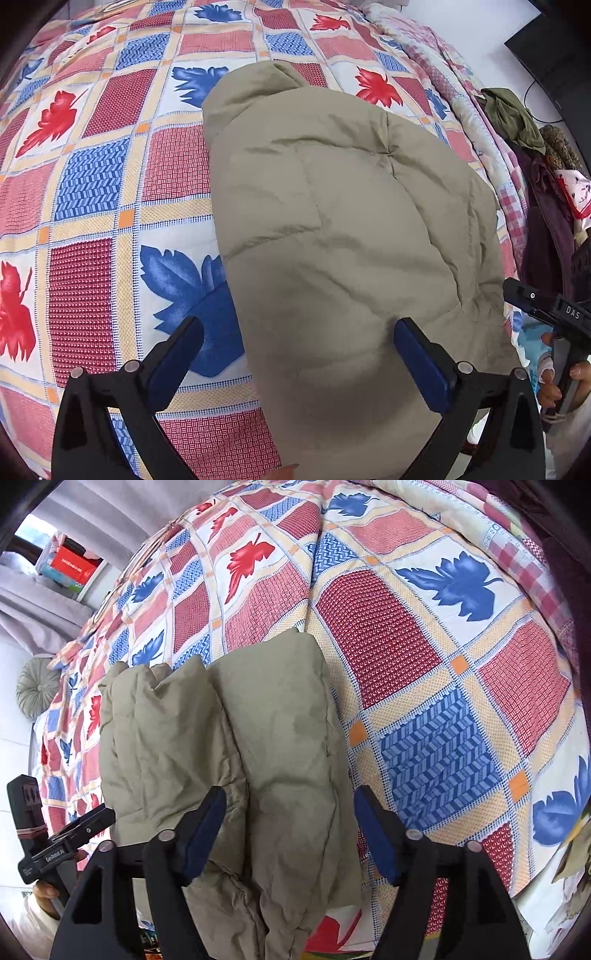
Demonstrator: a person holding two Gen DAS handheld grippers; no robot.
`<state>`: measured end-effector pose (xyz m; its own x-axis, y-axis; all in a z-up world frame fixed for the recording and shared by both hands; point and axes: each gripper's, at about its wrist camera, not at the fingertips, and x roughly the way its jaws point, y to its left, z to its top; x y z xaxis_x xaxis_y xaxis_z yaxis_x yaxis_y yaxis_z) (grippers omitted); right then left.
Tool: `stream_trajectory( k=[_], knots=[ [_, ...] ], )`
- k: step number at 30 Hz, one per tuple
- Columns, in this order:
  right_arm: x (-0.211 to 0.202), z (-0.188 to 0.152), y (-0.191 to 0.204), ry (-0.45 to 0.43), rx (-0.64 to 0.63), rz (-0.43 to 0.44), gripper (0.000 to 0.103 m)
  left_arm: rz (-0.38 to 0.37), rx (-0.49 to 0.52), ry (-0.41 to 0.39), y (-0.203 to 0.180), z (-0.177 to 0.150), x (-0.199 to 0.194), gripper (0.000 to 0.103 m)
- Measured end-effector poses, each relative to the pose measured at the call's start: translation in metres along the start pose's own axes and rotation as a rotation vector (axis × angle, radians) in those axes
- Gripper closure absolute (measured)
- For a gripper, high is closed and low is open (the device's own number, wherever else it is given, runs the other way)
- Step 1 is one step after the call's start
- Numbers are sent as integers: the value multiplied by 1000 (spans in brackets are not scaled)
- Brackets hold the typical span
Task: Fold large clothes
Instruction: 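Lift the jacket bundle with both grippers and fold it over onto itself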
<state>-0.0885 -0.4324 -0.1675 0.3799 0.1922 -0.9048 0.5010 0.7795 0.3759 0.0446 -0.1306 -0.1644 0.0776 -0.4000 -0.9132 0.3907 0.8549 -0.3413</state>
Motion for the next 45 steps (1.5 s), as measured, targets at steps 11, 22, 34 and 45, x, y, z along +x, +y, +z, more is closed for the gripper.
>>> stream_trajectory(
  k=[11, 22, 34, 45],
  knots=[
    [18, 12, -27, 39, 25, 167, 16, -140, -66, 67, 14, 3, 17, 0],
    [75, 26, -34, 162, 45, 295, 16, -346, -173, 118, 42, 13, 48, 0],
    [90, 35, 10, 233, -152, 419, 0, -274, -104, 98, 37, 30, 57, 0],
    [131, 41, 27, 337, -150, 340, 0, -323, -135, 153, 40, 36, 84, 0]
  ],
)
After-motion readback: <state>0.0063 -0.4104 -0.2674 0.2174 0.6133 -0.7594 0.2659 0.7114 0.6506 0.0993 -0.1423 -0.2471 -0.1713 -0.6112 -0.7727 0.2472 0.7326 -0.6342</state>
